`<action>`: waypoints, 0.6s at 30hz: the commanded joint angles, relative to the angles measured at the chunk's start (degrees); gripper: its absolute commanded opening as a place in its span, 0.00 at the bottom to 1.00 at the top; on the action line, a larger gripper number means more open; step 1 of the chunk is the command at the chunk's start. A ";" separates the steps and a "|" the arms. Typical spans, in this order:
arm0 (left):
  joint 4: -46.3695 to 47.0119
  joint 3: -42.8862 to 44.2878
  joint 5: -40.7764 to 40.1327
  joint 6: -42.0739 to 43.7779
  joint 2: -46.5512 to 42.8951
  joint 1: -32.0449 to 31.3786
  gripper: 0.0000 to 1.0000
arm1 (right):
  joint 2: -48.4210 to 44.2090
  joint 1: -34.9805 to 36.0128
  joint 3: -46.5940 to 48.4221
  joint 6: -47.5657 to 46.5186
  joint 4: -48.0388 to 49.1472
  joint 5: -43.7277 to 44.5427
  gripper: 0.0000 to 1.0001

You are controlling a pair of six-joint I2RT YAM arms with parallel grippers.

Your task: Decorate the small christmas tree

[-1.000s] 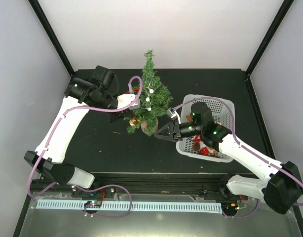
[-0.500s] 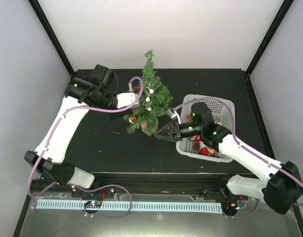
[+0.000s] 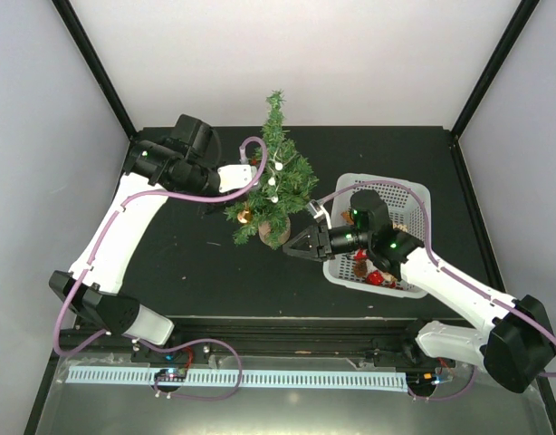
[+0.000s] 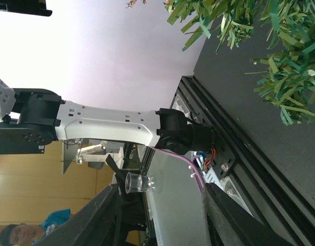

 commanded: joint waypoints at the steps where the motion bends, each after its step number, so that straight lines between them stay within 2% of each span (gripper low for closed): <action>1: 2.38 2.73 -0.72 0.80 0.33 0.31 0.02 | 0.34 -0.30 -0.67 0.08 1.82 -0.08 0.45; 18: 1.10 3.22 -2.16 2.42 -1.01 0.28 0.02 | 2.97 -0.31 1.05 -0.42 2.09 -1.22 0.45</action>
